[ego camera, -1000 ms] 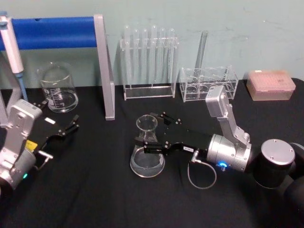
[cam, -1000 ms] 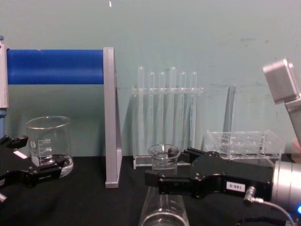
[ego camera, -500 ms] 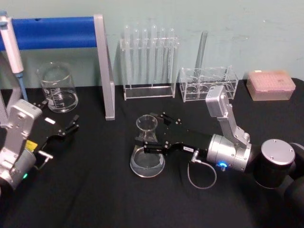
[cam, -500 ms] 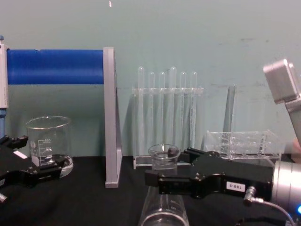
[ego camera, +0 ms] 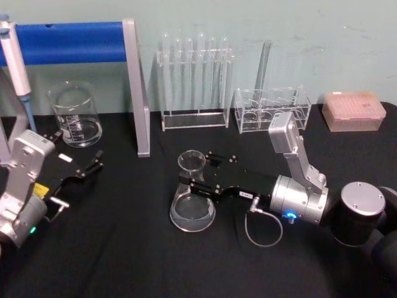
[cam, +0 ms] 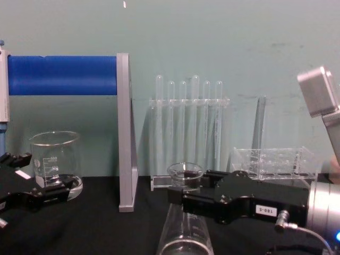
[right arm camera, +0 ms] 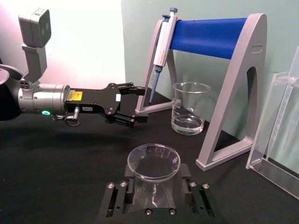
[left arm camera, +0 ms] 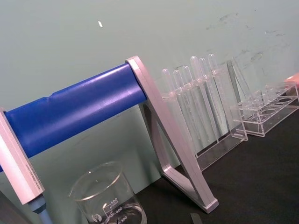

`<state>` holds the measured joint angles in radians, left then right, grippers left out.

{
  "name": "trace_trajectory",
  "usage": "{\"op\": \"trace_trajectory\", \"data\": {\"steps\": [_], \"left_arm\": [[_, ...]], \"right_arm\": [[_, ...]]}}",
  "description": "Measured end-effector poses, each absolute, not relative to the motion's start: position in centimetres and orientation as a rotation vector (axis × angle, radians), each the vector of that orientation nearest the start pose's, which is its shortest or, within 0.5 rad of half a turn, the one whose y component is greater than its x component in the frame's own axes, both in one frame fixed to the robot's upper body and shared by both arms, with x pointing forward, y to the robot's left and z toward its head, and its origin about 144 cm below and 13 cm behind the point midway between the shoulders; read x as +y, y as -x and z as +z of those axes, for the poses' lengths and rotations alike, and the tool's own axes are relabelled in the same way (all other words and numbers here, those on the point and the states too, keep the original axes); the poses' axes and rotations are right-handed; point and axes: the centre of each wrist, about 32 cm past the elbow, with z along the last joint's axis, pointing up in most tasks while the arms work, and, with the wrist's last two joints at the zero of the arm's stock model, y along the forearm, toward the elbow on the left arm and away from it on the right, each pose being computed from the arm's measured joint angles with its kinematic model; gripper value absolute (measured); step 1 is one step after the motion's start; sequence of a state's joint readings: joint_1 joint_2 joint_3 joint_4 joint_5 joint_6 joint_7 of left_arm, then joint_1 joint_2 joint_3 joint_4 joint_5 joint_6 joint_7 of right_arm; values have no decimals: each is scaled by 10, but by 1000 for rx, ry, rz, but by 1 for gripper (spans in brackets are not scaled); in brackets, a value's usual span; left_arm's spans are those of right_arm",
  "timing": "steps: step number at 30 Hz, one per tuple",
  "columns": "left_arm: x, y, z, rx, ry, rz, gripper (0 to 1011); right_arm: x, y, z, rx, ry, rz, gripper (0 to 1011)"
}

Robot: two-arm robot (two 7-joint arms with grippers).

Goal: Grasp the erlenmeyer flask with one hand, shake it three times, then place it back.

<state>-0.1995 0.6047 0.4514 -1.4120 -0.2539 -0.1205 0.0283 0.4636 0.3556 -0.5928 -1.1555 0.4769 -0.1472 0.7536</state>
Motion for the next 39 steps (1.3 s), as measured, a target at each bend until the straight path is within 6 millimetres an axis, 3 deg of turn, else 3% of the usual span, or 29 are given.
{"op": "trace_trajectory", "data": {"steps": [6,30,39], "left_arm": [[310,-489,1140,-285,-305,1248,1001],[310,-489,1140,-285,-304,1248,1001],[310,-489,1140,-285,-304,1248,1001]], "right_arm": [[-220,-557,1143,-25,59,-457,449],[-216,-554,1145,2,51,-452,449],[-209,-548,1165,-33,26,-509,449]]}}
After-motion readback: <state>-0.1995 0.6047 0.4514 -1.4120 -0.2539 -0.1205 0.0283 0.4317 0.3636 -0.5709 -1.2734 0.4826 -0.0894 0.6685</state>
